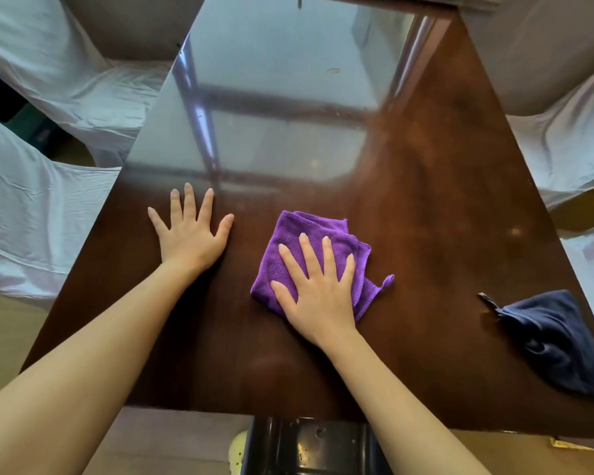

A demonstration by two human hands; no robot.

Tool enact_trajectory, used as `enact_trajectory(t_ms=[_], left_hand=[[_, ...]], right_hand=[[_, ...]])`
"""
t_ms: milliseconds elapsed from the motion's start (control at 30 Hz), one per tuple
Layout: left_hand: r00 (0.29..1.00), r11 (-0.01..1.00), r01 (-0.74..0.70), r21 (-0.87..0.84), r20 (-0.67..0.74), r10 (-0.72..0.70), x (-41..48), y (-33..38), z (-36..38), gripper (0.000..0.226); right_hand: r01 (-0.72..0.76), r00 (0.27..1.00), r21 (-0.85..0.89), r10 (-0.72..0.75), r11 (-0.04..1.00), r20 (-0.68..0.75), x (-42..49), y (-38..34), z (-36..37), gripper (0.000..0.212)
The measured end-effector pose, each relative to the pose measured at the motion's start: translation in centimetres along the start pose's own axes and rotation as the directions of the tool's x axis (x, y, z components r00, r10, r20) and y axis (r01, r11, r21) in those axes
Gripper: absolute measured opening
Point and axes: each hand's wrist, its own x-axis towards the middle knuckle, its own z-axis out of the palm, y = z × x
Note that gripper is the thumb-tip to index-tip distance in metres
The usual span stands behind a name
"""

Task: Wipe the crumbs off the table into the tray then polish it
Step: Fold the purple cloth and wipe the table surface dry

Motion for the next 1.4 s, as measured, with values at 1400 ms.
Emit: enact_trajectory(t_ms=[1400], left_hand=[[0.997, 1.000, -0.010, 0.029, -0.073, 0.012, -14.1, -1.5, 1.2, 0.062]], right_hand=[[0.034, 0.999, 0.007, -0.034, 0.999, 0.042, -2.6, 1.4, -0.3, 0.057]])
